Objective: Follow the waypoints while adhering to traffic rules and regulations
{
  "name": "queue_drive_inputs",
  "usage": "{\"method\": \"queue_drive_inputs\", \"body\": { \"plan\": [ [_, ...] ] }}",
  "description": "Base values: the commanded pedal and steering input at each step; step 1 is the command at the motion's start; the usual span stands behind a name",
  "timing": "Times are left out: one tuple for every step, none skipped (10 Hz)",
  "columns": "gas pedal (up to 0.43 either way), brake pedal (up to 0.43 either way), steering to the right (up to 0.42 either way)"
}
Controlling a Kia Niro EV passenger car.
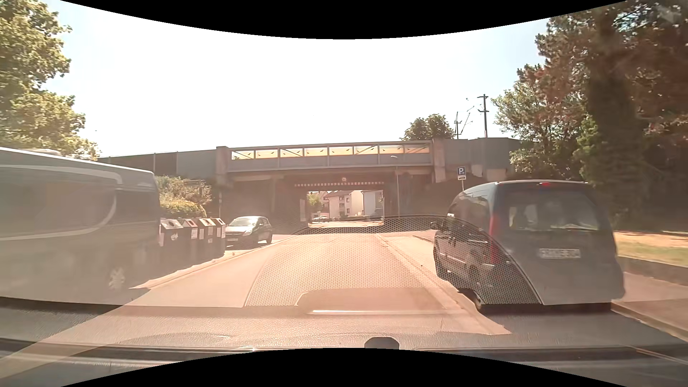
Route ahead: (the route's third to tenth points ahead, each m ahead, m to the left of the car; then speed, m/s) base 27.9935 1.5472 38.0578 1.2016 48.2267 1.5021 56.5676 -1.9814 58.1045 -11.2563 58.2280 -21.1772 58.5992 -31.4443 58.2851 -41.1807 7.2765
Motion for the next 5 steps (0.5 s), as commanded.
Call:
{"method": "queue_drive_inputs", "body": {
  "plan": [
    [0.087, 0.000, -0.008],
    [0.087, 0.000, -0.005],
    [0.087, 0.000, -0.003],
    [0.087, 0.000, -0.003],
    [0.087, 0.000, -0.004]
  ]
}}
